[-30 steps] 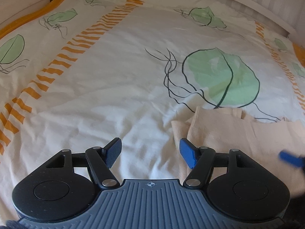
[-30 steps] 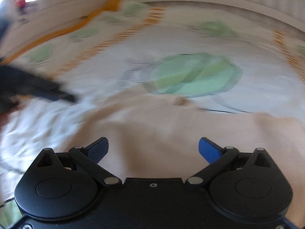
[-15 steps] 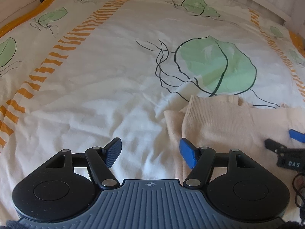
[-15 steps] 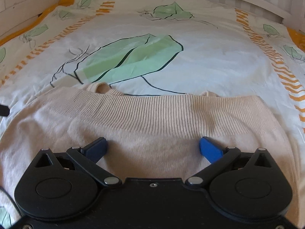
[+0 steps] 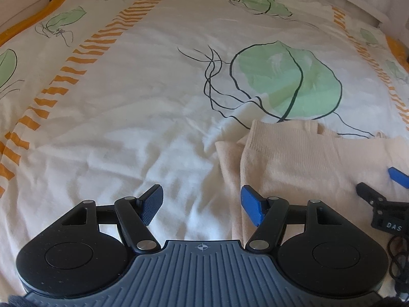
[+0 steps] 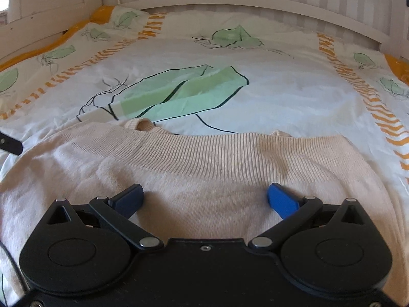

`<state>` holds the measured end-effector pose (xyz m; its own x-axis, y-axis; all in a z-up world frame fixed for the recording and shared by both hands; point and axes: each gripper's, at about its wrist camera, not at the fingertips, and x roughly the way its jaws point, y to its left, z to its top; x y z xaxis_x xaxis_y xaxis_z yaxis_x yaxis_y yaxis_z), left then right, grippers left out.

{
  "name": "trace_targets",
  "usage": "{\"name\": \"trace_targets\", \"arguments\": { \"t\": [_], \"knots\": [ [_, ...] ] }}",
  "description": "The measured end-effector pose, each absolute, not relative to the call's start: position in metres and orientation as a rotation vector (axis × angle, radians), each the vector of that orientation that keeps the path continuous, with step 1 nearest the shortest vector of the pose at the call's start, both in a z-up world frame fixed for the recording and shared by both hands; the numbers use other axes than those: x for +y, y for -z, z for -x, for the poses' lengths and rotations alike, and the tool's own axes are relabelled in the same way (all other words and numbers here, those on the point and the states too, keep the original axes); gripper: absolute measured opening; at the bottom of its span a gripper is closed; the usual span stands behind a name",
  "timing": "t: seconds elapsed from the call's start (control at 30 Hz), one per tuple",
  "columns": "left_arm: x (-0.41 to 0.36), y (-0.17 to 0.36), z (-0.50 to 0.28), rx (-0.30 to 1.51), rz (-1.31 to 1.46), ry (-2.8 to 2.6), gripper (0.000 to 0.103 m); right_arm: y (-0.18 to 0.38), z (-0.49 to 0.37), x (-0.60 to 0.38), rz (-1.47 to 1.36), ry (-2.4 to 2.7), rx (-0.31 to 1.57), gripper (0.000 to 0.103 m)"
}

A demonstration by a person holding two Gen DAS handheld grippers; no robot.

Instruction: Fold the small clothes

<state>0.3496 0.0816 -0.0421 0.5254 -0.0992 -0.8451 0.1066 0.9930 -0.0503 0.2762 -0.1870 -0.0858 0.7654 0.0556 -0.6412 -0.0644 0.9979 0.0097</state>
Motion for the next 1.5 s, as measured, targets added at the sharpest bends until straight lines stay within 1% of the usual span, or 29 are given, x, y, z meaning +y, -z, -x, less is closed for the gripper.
{"name": "trace_targets", "arguments": {
  "t": [0.1,0.3,0.43,0.57,0.67,0.8,0.97,1.13,1.33,1.5],
  "knots": [
    [0.081,0.042,-0.348,1.004,-0.015,0.121,0.066,0.076,-0.274,-0.194,-0.019,-0.087,0.708,0.102],
    [0.077,0.038,-0.343,0.964,-0.018,0.126,0.066,0.053,-0.242,-0.242,-0.208,-0.135,0.692,0.102],
    [0.070,0.037,-0.338,0.939,-0.026,0.155,0.066,0.053,-0.217,-0.286,-0.282,-0.060,0.733,0.102],
    [0.058,0.039,-0.332,0.918,-0.064,0.178,0.066,0.054,-0.192,-0.324,-0.336,0.042,0.733,0.102],
    [0.049,0.042,-0.328,0.904,-0.096,0.192,0.066,0.062,-0.185,-0.347,-0.411,0.071,0.755,0.102],
    [0.043,0.045,-0.318,0.897,-0.092,0.248,0.066,0.079,-0.192,-0.364,-0.518,0.008,0.803,0.103],
    [0.040,0.050,-0.306,0.890,-0.064,0.260,0.066,0.091,-0.214,-0.361,-0.577,-0.194,0.782,0.103],
    [0.030,0.046,-0.299,0.918,0.002,0.280,0.066,0.100,-0.230,-0.362,-0.668,-0.259,0.774,0.103],
    [-0.016,0.037,-0.303,0.952,-0.060,0.306,0.066,0.105,-0.237,-0.382,-0.817,-0.305,0.813,0.103],
    [-0.067,0.036,-0.316,0.953,-0.165,0.310,0.066,0.105,-0.251,-0.382,-0.864,-0.292,0.881,0.103]
  ]
}}
